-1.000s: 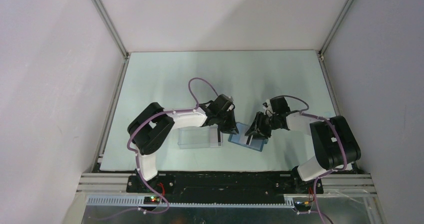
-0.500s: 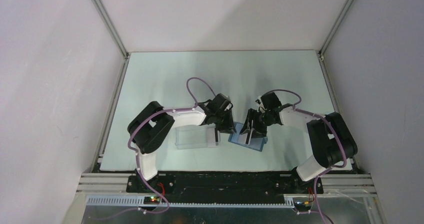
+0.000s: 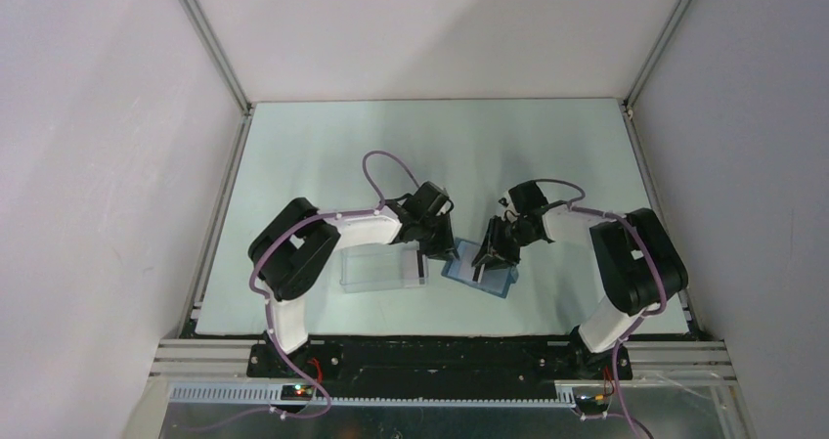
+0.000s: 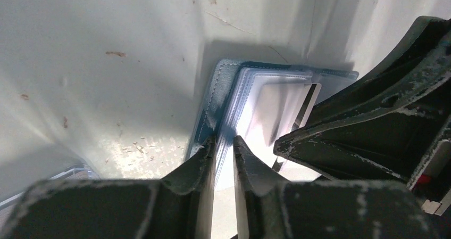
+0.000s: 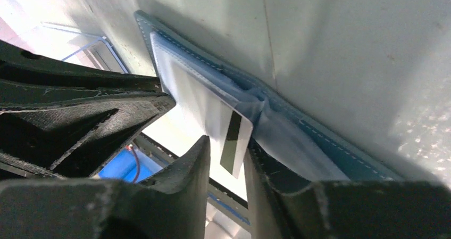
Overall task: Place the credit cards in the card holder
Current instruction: Insert the credit card into the card holder, then pick up the credit card from the storage box.
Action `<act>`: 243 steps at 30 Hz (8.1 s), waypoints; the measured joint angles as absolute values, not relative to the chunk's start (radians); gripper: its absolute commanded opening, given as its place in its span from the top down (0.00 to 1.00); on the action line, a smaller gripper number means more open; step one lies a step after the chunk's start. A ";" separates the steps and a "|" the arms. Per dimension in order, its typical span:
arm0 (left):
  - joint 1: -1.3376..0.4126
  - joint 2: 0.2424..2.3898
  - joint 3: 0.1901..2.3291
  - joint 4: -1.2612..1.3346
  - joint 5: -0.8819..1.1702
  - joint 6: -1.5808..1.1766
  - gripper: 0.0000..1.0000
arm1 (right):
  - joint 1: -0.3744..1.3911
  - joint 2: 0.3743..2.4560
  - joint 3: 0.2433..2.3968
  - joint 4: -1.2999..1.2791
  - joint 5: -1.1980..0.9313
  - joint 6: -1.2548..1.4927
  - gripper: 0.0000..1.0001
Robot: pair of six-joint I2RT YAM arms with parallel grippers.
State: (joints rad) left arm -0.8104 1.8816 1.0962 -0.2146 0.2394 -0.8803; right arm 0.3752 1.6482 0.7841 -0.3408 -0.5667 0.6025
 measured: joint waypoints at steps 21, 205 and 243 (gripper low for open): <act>-0.796 1.877 1.103 -0.234 0.239 -0.881 0.85 | 0.355 1.753 0.879 -0.373 -0.646 0.579 0.55; -0.736 1.568 0.958 0.087 0.420 -0.942 0.30 | 0.273 1.417 0.950 -0.687 -0.484 0.383 0.37; -0.515 1.361 0.680 -0.375 0.215 -0.777 0.63 | 0.710 1.908 1.328 -0.573 -0.533 0.570 0.81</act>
State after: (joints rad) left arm -0.5148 1.3609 0.6800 -0.3752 0.2146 -0.7773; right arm 0.7097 1.9083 1.3281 -0.5732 -0.5327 0.5701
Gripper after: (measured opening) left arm 0.389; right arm 0.245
